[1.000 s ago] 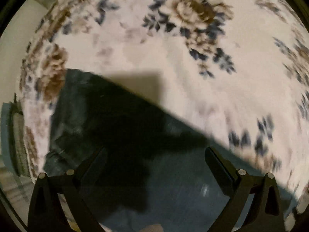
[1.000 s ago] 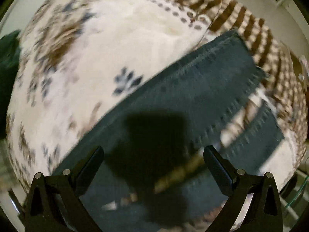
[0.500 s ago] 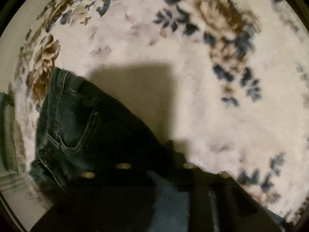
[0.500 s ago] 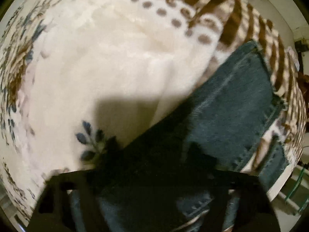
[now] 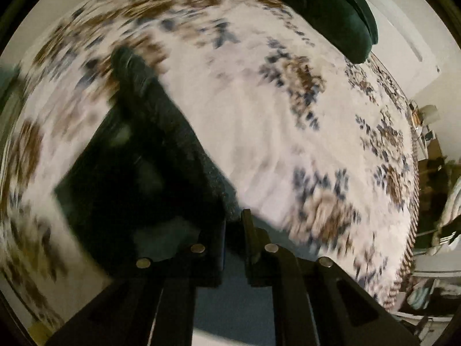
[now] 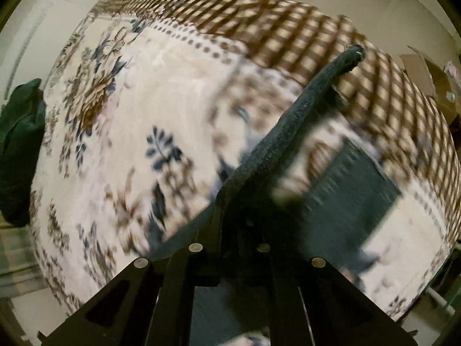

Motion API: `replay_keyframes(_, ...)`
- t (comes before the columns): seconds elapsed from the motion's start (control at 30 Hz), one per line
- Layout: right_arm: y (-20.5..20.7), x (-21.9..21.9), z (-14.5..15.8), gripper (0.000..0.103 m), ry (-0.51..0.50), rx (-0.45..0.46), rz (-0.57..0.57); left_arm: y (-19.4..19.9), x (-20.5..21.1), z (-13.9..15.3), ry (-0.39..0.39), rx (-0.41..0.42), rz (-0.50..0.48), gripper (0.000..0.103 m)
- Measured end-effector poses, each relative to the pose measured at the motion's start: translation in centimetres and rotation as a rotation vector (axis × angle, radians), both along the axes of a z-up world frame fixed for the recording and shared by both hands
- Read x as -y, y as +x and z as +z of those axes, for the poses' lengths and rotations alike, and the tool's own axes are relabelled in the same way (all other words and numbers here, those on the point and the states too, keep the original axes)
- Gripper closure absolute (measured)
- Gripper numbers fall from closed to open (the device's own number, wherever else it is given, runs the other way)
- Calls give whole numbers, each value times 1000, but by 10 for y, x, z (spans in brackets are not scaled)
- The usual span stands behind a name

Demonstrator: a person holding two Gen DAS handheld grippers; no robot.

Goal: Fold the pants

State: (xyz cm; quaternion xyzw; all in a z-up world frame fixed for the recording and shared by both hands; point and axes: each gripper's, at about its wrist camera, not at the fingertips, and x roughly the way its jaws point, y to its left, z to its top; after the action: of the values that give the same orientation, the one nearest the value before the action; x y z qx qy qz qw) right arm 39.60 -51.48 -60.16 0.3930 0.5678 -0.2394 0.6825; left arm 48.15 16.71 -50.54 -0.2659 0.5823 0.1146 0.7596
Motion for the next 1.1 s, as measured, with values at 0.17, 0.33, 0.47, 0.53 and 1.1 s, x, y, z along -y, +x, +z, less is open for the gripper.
replay_keyframes(0.17, -74, -10, -16, 96, 5, -34, 9, -68, -6, -51, -16, -93, 55, 96)
replay_keyframes(0.33, -123, -14, -62, 96, 15, -27, 2, -97, -7, -107, -8, -147, 90, 96)
replay_keyframes(0.47, -135, -12, -78, 70, 41, 19, 44, -99, -1, -96, 16, -103, 100, 92)
replay_keyframes(0.53, -146, -5, -75, 63, 82, 32, 42, -107, -4, -80, 49, -64, 96, 92)
replay_keyframes(1.1, -155, 102, -83, 95, 54, 138, -289, -90, 29, -79, 215, -30, -25, 18)
